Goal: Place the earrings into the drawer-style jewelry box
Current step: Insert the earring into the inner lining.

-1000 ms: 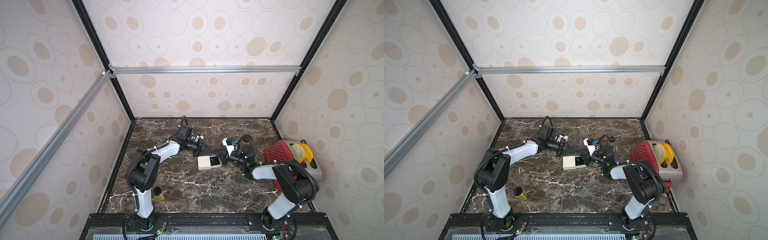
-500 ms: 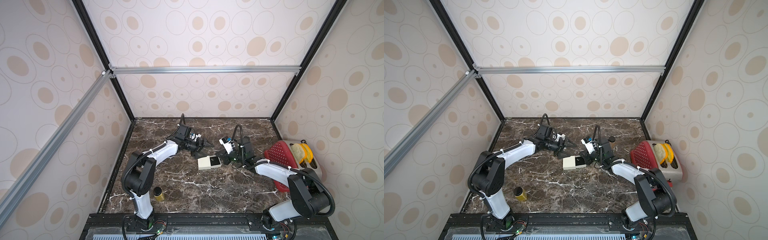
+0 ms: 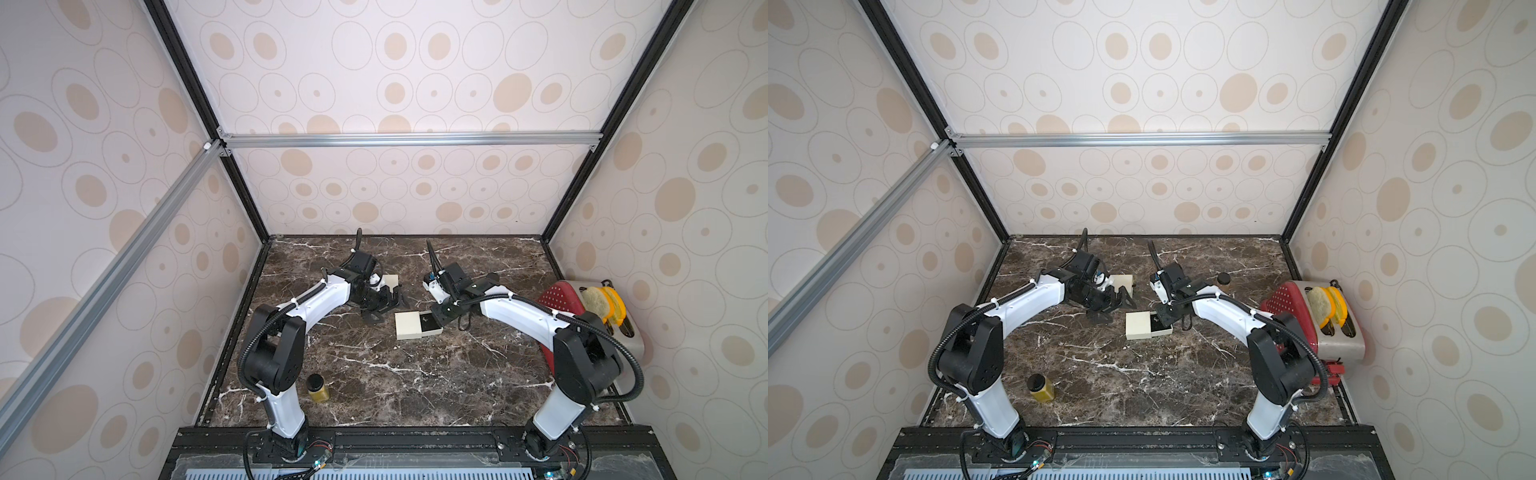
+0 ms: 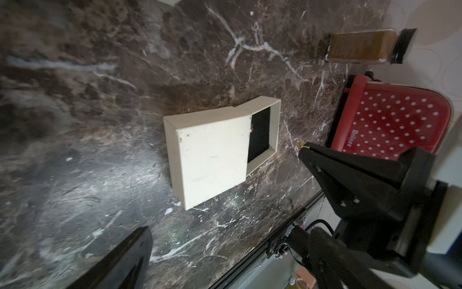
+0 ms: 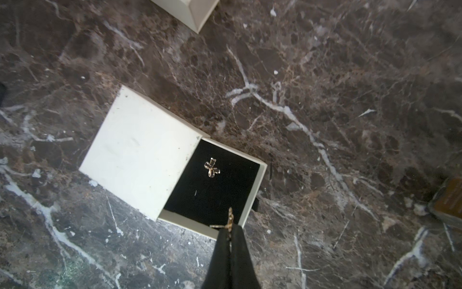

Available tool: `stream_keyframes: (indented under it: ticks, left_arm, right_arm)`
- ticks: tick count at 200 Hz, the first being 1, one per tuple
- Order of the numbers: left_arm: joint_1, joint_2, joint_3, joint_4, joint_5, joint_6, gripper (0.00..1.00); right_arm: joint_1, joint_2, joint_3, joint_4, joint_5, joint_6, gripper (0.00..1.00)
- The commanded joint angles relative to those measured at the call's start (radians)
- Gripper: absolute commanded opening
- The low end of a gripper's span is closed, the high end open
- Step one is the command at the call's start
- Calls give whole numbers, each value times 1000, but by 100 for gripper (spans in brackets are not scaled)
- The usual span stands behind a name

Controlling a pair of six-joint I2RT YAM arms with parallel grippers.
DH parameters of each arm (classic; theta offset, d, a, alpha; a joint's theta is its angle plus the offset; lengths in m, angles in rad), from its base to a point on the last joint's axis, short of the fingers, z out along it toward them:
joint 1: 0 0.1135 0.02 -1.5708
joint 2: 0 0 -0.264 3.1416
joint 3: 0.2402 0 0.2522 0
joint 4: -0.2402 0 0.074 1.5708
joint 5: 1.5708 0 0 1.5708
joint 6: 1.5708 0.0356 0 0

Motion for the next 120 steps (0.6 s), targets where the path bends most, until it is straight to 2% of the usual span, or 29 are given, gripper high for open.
stream_keyframes:
  ticks: [1, 58, 120]
  left_arm:
    - [30, 25, 44, -80, -34, 77, 99]
    - [38, 79, 37, -70, 4, 82, 99]
    - [39, 91, 24, -66, 20, 85, 99]
  right_arm:
    - [10, 50, 62, -176, 7, 39, 0]
    - [55, 170, 226, -329, 73, 64, 0]
    - [86, 277, 343, -386, 92, 91, 0]
